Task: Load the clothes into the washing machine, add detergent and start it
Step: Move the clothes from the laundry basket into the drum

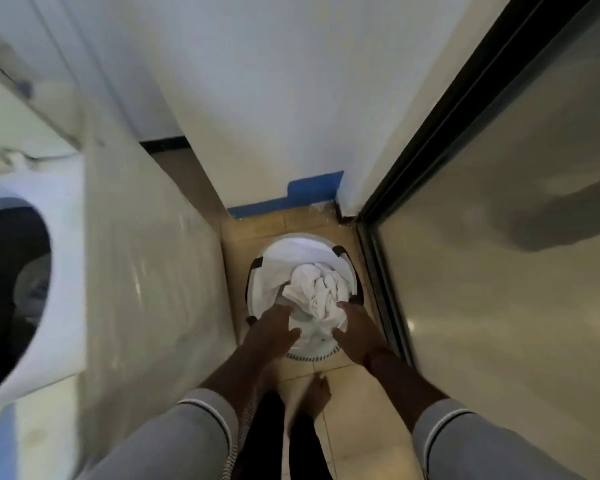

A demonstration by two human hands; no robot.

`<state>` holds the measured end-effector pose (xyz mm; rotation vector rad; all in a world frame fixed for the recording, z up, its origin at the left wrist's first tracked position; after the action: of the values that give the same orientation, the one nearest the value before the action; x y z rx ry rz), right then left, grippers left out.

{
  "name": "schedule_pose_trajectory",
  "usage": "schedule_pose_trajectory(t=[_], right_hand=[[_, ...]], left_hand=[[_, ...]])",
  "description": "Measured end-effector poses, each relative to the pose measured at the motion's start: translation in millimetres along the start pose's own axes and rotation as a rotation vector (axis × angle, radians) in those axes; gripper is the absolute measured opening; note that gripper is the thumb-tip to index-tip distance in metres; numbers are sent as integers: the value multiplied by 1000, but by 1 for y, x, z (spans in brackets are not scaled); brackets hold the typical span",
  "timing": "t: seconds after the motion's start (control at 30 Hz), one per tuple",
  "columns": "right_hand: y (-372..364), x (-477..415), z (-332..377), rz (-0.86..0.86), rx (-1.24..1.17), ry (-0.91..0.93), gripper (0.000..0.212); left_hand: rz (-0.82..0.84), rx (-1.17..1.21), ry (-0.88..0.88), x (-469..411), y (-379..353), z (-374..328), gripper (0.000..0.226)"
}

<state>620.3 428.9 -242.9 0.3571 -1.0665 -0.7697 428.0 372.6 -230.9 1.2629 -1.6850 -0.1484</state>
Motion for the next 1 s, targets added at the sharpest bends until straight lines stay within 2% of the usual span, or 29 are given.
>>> schedule_pose_trajectory(t=[0.1,0.2,0.3,0.4,0.47,0.53,0.6,0.7,0.77,0.83,1.0], right_hand=[[-47,-90,-20,79,101,3,57],[-103,-191,-50,61,209,-14,65],[-167,-287,-102,-2,300,-172,72],[-206,-321,-147,5,287,-329,76],[-229,-328,-182,-6,255,-296,64],[-242,-318,-206,-127,214,-162,49],[-248,-303,-221,-285,159,14,36],[-236,-282,-223,-410,2,78,24],[-221,-257,-212,-486,-162,47,28],[-202,-224,-190,-561,-271,61,29],[-153,-135,-118,-548,-338,88,23]], left_hand=[[48,47,72,-80,-56,38,51],[86,35,100,-170,-112,74,51],[85,-48,62,-263,-182,112,49],[-10,-169,-105,-317,-236,136,63],[-46,-241,-191,-348,-277,152,77],[-113,-333,-191,-367,-299,157,84],[-67,-294,-189,-375,-308,156,86],[-115,-77,-261,-363,-307,149,60],[-135,79,-184,-335,-299,146,50],[-162,225,-82,-298,-283,136,55],[-120,521,155,-185,-182,79,57]])
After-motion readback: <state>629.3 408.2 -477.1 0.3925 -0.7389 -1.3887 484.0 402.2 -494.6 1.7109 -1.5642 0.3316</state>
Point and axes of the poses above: each hand's wrist, its own x-axis away from the middle knuckle, its own y-axis out of the back of the hand, z = x × y, the point moved 2 cm from there along -x, towards the middle knuckle, and after that the axes turned 2 degrees about -y, right-handed, at the moved point
